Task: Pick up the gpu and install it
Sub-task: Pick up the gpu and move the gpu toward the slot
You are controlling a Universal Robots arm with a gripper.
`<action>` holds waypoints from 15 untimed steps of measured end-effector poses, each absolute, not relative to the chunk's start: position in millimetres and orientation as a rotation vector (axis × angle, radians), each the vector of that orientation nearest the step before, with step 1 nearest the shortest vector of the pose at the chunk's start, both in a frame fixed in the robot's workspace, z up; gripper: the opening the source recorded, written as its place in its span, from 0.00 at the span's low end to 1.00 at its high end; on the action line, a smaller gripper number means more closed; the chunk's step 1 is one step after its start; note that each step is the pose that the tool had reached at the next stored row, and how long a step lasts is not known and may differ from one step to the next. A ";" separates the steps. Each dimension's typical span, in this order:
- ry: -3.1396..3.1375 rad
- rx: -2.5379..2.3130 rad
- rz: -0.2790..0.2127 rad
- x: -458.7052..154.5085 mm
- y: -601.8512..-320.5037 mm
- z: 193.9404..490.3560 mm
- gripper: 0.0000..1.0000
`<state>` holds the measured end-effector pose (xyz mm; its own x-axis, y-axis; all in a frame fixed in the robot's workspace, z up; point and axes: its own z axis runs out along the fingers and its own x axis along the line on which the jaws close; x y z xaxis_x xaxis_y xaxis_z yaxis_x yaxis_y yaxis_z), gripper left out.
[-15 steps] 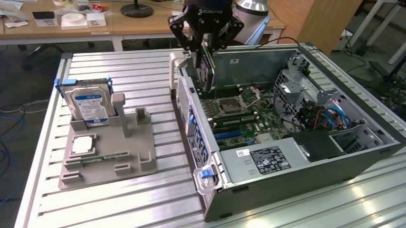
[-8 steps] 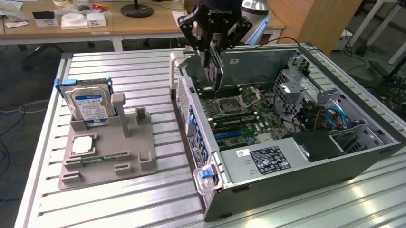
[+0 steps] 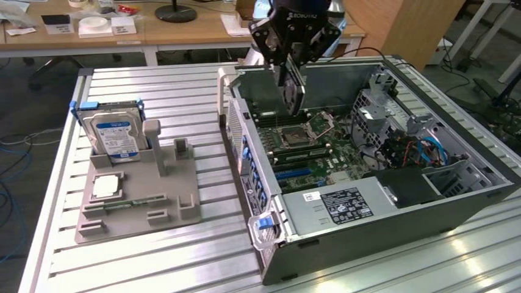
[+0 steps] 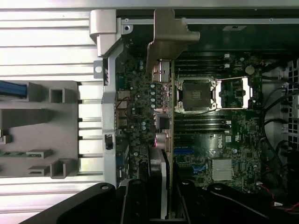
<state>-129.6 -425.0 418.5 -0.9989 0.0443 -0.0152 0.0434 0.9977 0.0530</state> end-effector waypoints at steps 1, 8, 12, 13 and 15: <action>3.123 0.069 0.082 -125.5 -425.0 418.4 0.28; 3.123 0.068 0.082 -100.2 -425.0 417.9 0.28; 3.123 0.068 0.082 -86.5 -425.0 417.7 0.28; 3.123 0.068 0.082 -83.0 -425.0 417.7 0.28; 3.123 0.068 0.082 -76.2 -425.0 417.6 0.28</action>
